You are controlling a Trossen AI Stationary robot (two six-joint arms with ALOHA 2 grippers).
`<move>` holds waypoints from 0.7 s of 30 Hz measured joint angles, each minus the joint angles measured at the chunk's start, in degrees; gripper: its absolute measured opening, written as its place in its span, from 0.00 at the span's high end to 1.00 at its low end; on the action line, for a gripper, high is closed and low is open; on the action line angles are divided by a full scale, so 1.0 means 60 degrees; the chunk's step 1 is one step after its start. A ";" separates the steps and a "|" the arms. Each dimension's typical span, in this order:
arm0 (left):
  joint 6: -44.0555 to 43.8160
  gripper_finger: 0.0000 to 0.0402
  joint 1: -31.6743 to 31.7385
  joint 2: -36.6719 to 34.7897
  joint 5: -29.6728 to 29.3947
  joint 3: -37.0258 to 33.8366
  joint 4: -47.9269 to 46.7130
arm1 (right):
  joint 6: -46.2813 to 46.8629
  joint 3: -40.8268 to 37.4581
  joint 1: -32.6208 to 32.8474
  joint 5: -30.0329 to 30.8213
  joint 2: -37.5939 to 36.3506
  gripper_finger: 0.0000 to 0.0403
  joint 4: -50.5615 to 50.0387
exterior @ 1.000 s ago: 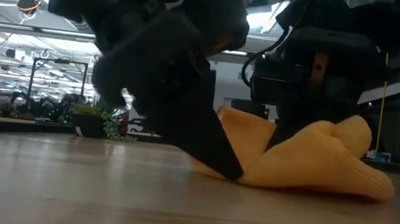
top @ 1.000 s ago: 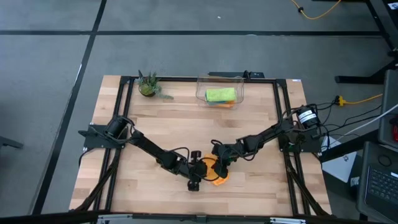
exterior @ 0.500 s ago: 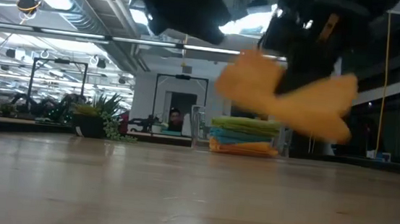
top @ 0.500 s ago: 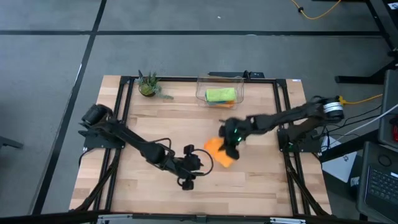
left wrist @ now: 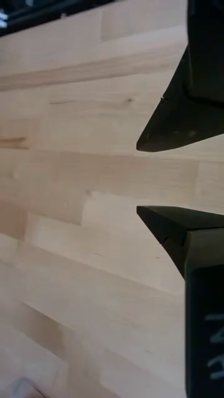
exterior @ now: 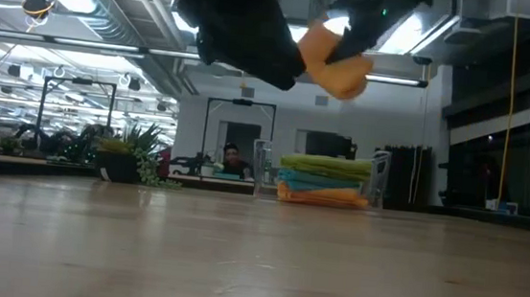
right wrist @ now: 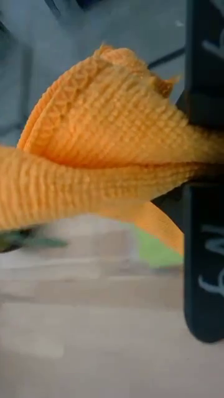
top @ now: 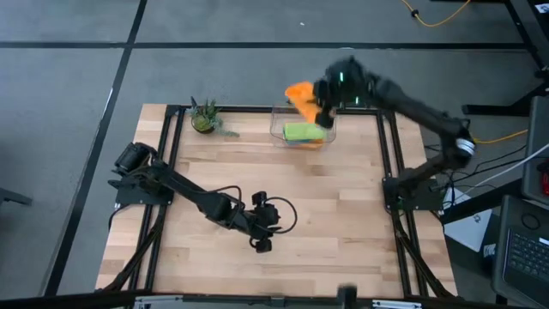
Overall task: Fold microfiber towels
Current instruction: Put the orange towel into the transparent bin
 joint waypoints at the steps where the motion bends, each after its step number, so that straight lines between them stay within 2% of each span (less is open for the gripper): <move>1: -0.0093 0.64 0.0038 0.0000 0.0006 0.0000 0.0007 | -0.0405 0.0603 -0.0446 -0.0492 0.0462 0.96 -0.0673; 4: -0.0153 0.64 0.0133 0.0000 0.0007 0.0000 -0.0046 | -0.1528 0.2117 -0.1415 -0.2368 0.1964 0.96 -0.2540; 6: -0.0152 0.64 0.0195 0.0000 0.0010 0.0001 -0.0034 | -0.2180 0.2974 -0.1722 -0.2957 0.2911 0.96 -0.3512; 12: -0.0156 0.64 0.0392 0.0000 0.0018 0.0000 -0.0071 | -0.4796 0.5126 -0.1947 -0.3175 0.5570 0.96 -0.6927; 17: -0.0152 0.64 0.0509 0.0000 0.0029 0.0002 -0.0110 | -0.5909 0.6062 -0.1937 -0.3163 0.6840 0.96 -0.7727; 21: -0.0149 0.64 0.0631 0.0000 0.0025 0.0003 -0.0110 | -0.6607 0.6244 -0.1942 -0.3182 0.7162 0.96 -0.7976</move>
